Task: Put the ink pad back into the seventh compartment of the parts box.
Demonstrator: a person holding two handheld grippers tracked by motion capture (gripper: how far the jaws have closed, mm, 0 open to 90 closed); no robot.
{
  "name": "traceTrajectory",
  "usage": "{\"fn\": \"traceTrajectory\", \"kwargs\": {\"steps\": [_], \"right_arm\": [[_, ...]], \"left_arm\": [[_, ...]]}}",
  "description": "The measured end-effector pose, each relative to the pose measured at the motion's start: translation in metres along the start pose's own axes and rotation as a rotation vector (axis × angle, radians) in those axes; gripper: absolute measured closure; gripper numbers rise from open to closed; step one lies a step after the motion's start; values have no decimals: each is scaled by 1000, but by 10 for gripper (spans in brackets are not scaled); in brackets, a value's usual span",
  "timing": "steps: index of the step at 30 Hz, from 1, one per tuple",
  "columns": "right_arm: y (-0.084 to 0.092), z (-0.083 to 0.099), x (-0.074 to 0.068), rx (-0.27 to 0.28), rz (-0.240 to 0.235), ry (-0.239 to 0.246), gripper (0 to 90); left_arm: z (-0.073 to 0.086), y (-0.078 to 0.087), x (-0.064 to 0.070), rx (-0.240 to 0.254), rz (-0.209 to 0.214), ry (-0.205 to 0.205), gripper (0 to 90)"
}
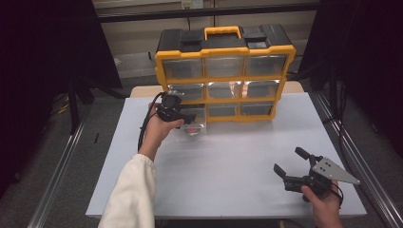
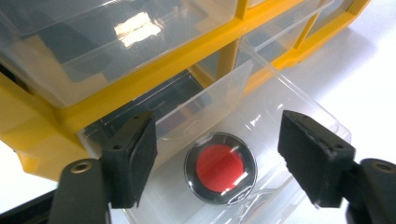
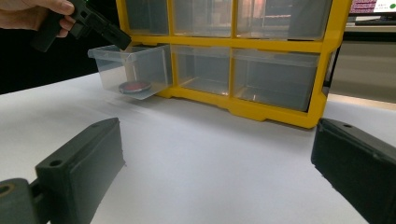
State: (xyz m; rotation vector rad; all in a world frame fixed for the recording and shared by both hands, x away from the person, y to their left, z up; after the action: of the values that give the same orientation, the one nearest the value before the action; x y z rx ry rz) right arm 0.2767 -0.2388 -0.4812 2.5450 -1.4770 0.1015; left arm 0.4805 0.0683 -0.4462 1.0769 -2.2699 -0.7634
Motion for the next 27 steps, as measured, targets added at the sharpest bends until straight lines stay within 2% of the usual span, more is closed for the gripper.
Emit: {"fn": "traceTrajectory", "kwargs": {"steps": [2,3,4,5,7,8,12,15,16,17,18,19,20,21,22,27], "right_arm": [[0,0,0,0,-1,1,18],[0,0,0,0,-1,2,18],[0,0,0,-1,-2,0,18],[0,0,0,-1,-1,1,18],[0,0,0,0,0,1,18],[0,0,0,0,-1,3,18],[0,0,0,-3,1,3,18],[0,0,0,-3,0,3,18],[0,0,0,-4,-1,6,18],[0,0,-1,-4,-1,7,18],[0,0,-1,-5,1,2,18],[0,0,-1,-5,0,1,18],[0,0,0,-4,1,2,18],[-1,0,0,-1,-1,2,19],[0,0,0,-2,-2,1,18],[-1,0,-1,-4,-3,-1,18]], "left_arm": [[0,3,-1,-11,-6,-9,246],[-1,3,1,11,1,9,241],[-1,4,1,10,1,10,236],[0,6,0,-2,-6,-6,232],[-1,6,3,15,4,9,207],[-1,7,5,22,14,4,206],[1,10,7,25,17,7,177],[2,11,9,45,14,17,158],[3,12,10,42,27,25,150],[4,12,10,42,21,22,144],[5,13,10,35,26,6,143],[6,13,11,44,27,18,141],[8,15,11,29,31,5,136],[9,14,13,43,38,21,131],[10,15,12,32,30,12,124],[13,18,15,48,50,17,110]]}}
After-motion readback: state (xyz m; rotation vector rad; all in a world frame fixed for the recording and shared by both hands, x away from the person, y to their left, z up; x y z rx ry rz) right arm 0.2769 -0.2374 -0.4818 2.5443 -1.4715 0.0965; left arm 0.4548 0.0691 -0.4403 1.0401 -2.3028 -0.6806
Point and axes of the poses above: each handheld gripper's, and its own axes: y roughly backward along the jaws, z roughly out of its underside, x roughly to its right, the point moved 9 cm from there along -y, roughly forward along the jaws, and after that the axes turned 12 degrees about y, right-handed, at the moved point
